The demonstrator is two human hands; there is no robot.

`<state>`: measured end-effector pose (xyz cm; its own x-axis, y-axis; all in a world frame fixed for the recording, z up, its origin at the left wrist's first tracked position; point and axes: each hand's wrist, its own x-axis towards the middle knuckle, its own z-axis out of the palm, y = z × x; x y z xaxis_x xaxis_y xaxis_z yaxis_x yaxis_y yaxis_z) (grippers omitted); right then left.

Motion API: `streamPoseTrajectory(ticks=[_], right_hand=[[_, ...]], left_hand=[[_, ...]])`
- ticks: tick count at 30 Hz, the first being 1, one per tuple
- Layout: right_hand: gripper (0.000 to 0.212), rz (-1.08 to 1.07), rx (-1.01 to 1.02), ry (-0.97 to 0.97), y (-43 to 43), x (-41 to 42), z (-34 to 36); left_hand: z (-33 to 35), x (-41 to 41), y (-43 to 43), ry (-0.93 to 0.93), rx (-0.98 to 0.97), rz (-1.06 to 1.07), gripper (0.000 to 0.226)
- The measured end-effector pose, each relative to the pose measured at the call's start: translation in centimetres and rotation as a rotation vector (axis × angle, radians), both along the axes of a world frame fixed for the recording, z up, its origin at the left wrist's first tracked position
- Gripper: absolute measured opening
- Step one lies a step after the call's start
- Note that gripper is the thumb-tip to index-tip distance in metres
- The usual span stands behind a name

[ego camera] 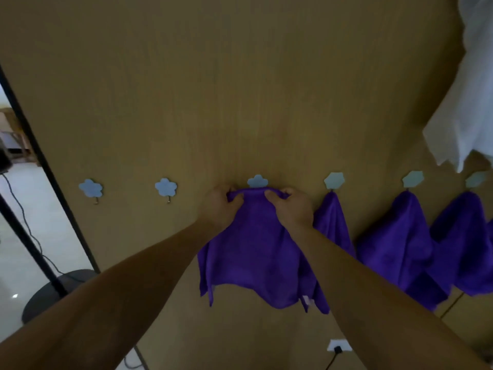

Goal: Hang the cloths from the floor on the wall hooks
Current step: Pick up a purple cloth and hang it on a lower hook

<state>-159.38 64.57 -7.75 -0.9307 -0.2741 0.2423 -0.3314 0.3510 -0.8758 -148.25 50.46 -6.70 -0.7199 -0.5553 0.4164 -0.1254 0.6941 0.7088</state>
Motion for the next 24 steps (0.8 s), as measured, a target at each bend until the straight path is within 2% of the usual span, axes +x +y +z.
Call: streamPoseTrajectory(ticks=[3,6,8,12,14,17,18,19,20,22,24], right_hand=[[0.037,-0.053,0.044,0.064,-1.0,-0.9,-0.2],[0.036,-0.112,0.058,0.14,-1.5,-0.9,-0.9],[0.036,-0.128,0.06,0.158,-1.6,-0.7,-1.6],[0.036,-0.118,0.033,0.033,-1.4,-0.8,-2.6],[0.033,-0.129,0.01,-0.003,-1.5,-0.6,-2.9],[0.035,-0.167,0.031,0.013,-2.1,0.4,-3.4],[0.04,-0.186,0.037,0.03,-2.3,0.8,-3.6],[0.046,-0.206,0.04,0.055,-2.4,1.0,-3.8],[0.051,-0.226,0.046,0.1,-2.4,1.1,-3.9],[0.057,-0.269,0.1,0.251,-2.1,1.0,-4.2],[0.057,-0.299,0.221,0.408,-1.5,0.9,-4.6]], left_hand=[[-0.9,-1.2,-0.7,-0.007,-0.039,0.052,0.017],[-1.4,-2.0,-0.6,-0.008,-0.071,0.131,0.028],[-1.7,-2.3,-0.3,-0.055,-0.087,0.181,0.025],[-2.0,-2.7,0.1,-0.141,0.001,0.215,0.018],[-2.2,-3.2,0.3,-0.197,0.234,0.163,0.021],[-3.4,-3.4,0.6,-0.274,0.821,0.041,0.017],[-4.1,-3.3,0.6,-0.287,0.886,0.026,0.022],[-4.7,-3.2,0.4,-0.297,0.868,0.035,0.027],[-5.3,-3.1,0.2,-0.314,0.771,0.07,0.028],[-6.0,-2.8,-0.1,-0.382,0.494,0.134,0.026],[-6.2,-2.3,0.0,-0.493,0.173,0.174,0.037]])
